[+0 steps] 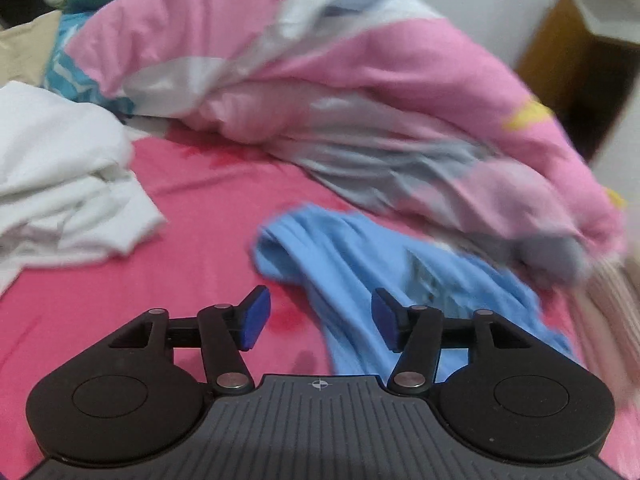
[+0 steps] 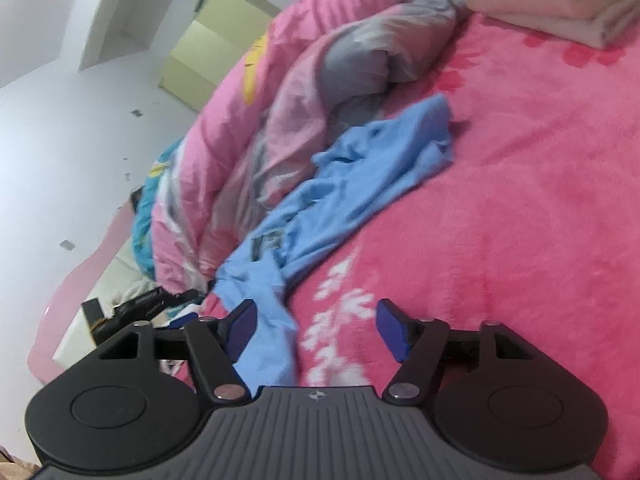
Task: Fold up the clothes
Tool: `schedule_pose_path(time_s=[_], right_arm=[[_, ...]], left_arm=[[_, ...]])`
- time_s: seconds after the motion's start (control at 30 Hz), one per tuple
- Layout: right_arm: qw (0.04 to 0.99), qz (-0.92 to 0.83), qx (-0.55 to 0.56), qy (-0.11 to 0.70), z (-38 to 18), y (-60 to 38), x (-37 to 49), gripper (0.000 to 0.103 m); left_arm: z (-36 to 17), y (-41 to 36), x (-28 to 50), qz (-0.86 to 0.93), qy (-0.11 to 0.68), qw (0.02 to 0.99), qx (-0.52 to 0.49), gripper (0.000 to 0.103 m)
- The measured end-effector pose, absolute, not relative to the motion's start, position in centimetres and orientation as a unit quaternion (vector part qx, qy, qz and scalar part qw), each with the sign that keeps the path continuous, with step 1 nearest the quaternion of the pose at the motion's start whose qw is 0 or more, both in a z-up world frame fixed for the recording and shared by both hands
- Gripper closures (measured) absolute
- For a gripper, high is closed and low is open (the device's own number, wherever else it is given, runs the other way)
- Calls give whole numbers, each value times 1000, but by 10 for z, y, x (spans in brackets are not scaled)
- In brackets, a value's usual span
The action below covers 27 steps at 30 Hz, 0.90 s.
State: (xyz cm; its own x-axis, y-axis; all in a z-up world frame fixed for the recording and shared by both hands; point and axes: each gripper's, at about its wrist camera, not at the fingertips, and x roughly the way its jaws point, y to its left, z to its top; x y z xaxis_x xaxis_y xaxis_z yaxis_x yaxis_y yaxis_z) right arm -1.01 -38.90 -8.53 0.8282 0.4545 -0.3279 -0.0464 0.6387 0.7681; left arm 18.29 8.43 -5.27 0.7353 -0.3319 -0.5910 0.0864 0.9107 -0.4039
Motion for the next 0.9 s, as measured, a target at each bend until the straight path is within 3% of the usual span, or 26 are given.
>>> schedule_pose_path(time_s=[0.2,0.33,0.4,0.43,0.47,0.7,0.9], right_arm=[[876,170,350,284,-75,-354,-1,31],[885,159,301,317,-78,-328,1,42],[891,162,275,322,-75,-317,-2,64],[891,168,269,325,-74,-312,-2,89],[891,174,263,326,-72,-307,-2,93],[896,276,183,294,-41,-234,9,93],[880,368,89,286,-44,-145,30,93]], left_arm=[[-48,45,117,-242,342,895,-154,44],[-65,27,91,-286,348,879,-158,44],[-75,24,86,-296,362,868,-167,44],[-79,23,84,-301,368,863,-173,44],[-82,25,84,-309,371,857,-181,44],[-80,60,90,-326,348,834,-278,43],[-83,92,99,-283,331,853,-287,43]])
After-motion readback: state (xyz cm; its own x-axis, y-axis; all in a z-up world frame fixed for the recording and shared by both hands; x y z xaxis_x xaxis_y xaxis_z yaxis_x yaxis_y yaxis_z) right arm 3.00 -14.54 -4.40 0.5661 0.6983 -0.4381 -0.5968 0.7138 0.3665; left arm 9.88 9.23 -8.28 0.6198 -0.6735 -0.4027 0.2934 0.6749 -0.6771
